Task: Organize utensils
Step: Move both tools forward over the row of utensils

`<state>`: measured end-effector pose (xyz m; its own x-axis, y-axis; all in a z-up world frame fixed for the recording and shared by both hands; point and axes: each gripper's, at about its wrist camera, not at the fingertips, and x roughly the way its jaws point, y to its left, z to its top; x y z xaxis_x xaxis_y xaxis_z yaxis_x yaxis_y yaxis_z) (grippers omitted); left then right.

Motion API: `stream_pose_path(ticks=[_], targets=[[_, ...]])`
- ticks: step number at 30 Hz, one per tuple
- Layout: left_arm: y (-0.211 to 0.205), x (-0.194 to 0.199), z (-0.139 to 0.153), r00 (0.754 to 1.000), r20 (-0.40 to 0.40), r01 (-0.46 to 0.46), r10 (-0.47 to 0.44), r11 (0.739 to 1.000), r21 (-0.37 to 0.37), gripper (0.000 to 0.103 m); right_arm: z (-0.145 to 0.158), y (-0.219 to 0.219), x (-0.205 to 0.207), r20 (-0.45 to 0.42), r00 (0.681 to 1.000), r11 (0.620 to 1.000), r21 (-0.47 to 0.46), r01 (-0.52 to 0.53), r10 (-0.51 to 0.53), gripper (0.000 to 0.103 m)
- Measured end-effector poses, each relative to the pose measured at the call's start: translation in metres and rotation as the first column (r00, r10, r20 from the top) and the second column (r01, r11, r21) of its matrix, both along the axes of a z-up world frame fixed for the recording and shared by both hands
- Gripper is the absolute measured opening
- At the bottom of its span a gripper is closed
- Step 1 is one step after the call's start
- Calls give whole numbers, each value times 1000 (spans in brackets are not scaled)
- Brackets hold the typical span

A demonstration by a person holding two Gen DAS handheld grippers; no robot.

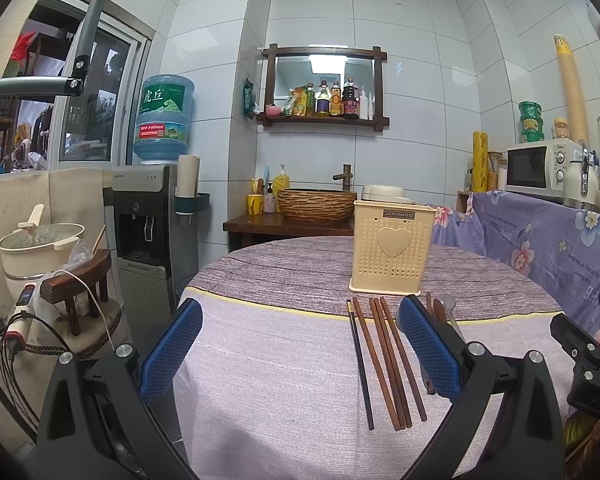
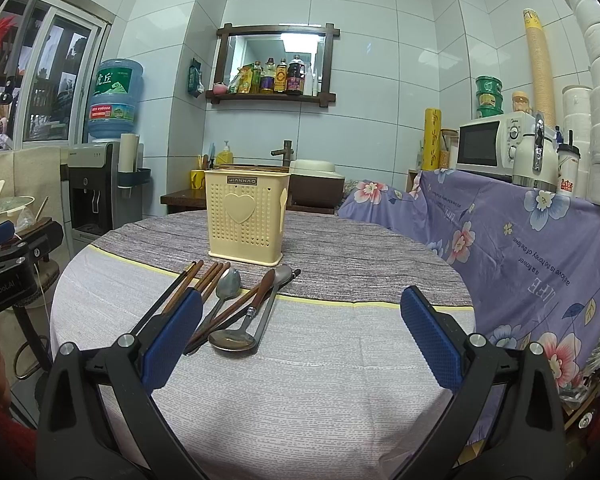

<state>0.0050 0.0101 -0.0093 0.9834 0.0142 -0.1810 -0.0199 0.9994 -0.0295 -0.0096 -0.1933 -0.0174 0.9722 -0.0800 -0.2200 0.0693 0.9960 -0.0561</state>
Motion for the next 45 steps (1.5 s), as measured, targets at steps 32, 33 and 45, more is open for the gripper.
stream_pose_path(ticks=[32,33,45], targets=[[8,152,-29,802,-563,162,-200,980,-116,63,-20,-38,133,-443,896,996,86,9,30,86],[2,156,-28,797,-568,176,-205,979,-106,59,-21,-34,138,-453,891,997,80,-1,37,80],[-26,190,-36,747,-632,219,-205,974,-57,45,-29,-18,195,-560,819,985,171,-35,126,47]])
